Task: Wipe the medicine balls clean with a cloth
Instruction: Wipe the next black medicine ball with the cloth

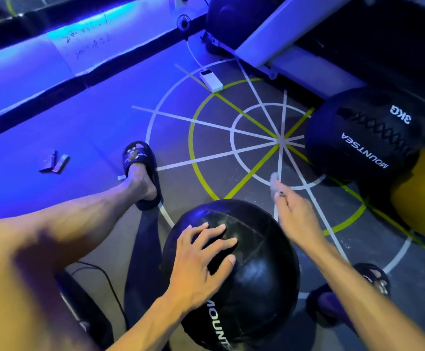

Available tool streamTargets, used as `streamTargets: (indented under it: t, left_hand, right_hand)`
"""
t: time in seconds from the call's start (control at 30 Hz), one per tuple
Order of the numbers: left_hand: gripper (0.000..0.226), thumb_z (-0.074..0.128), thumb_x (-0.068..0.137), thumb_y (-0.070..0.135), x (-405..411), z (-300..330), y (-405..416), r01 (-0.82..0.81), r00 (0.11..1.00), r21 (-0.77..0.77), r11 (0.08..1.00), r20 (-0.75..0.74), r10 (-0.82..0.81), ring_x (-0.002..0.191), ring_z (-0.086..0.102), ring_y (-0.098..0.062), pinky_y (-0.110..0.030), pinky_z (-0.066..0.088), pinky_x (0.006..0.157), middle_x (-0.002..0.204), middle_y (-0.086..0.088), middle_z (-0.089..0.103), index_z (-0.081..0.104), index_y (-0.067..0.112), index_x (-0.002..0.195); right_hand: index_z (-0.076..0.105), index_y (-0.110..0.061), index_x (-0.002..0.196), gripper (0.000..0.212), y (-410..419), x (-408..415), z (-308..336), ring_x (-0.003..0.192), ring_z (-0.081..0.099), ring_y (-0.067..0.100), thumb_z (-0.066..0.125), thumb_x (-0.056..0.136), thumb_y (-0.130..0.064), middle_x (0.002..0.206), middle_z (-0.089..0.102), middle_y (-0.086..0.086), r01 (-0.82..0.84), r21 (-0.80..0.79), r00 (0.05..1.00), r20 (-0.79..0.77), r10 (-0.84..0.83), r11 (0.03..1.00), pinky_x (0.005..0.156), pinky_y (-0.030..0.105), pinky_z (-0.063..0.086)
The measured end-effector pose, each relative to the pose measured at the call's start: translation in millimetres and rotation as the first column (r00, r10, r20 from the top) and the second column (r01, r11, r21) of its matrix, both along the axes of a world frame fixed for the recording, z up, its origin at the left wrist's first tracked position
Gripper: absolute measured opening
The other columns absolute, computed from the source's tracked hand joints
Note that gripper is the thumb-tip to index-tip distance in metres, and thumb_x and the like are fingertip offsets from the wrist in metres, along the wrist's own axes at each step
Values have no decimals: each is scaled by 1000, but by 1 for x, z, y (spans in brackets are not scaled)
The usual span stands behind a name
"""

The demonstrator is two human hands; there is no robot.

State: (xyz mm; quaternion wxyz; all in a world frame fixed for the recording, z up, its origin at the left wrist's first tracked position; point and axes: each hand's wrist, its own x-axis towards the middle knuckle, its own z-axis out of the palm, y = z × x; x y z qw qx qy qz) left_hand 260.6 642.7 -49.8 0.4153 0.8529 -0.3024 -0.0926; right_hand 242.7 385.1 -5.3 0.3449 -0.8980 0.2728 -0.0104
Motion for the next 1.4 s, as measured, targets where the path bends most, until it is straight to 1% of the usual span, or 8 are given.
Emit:
streamTargets:
  t: [0.1,0.2,0.43,0.6,0.8,1.1,1.27,1.4]
  left_hand:
    - [23,54,95,51,-2,10,-6,-100,977,-107,989,-201,77,138,43,-5,-38,27,118,129,34,62,74,43,102]
    - [23,51,92,46,-5,12,-4,-133,960,-130,983,-265,95,137,43,0,-31,24,119,122,38,63,72,39,94]
    - [23,61,85,21,-10,7,-3,-35,966,-92,995,-259,10,139,40,-4,-23,17,120,131,39,59,71,37,99]
    - [20,59,82,26,-9,4,-3,-47,980,-82,996,-195,30,134,44,-6,-21,17,118,128,39,60,68,38,95]
    - [19,58,79,29,-13,4,-1,-28,989,-82,996,-150,16,128,46,-3,-30,25,114,128,36,60,65,39,94]
    - [58,67,84,51,-13,8,35,66,992,36,997,-109,-61,147,31,-6,-42,31,120,154,31,38,54,46,141]
    - [56,61,94,63,-26,9,37,157,986,55,986,-63,-153,153,25,-7,-49,30,121,159,30,34,47,50,147]
    - [56,57,97,64,-31,8,33,244,968,62,968,-75,-240,155,16,-5,-51,21,124,162,30,27,44,49,150]
  right_hand:
    - [34,-26,157,53,43,-15,8,146,32,5,39,105,-21,160,35,-11,-375,-53,924,65,378,926,118,12,17]
    - [34,-13,157,58,65,-30,-6,152,24,15,34,99,-20,163,31,2,-671,-335,714,-52,698,661,123,30,16]
    - [45,-36,151,55,16,22,-14,142,43,18,23,101,-32,156,44,-11,-385,32,888,-258,380,922,114,30,33]
    - [38,-24,155,52,53,5,7,146,25,0,36,104,-17,157,31,-18,-659,46,737,-158,657,751,122,18,13]
    - [38,-49,150,45,-9,-31,-20,140,46,29,24,108,-39,152,50,2,-148,55,907,-391,158,987,110,39,38]
    - [70,-37,109,38,8,-86,-27,110,56,23,38,104,-17,115,66,-1,203,220,953,-270,-140,954,84,32,39]
    - [49,-22,150,48,41,-53,-12,143,42,16,36,104,-23,154,47,-5,-126,96,978,-153,140,987,120,31,28]
    - [38,-18,155,57,64,-40,4,150,25,4,31,99,-28,161,32,-7,-586,13,805,-101,584,810,125,23,12]
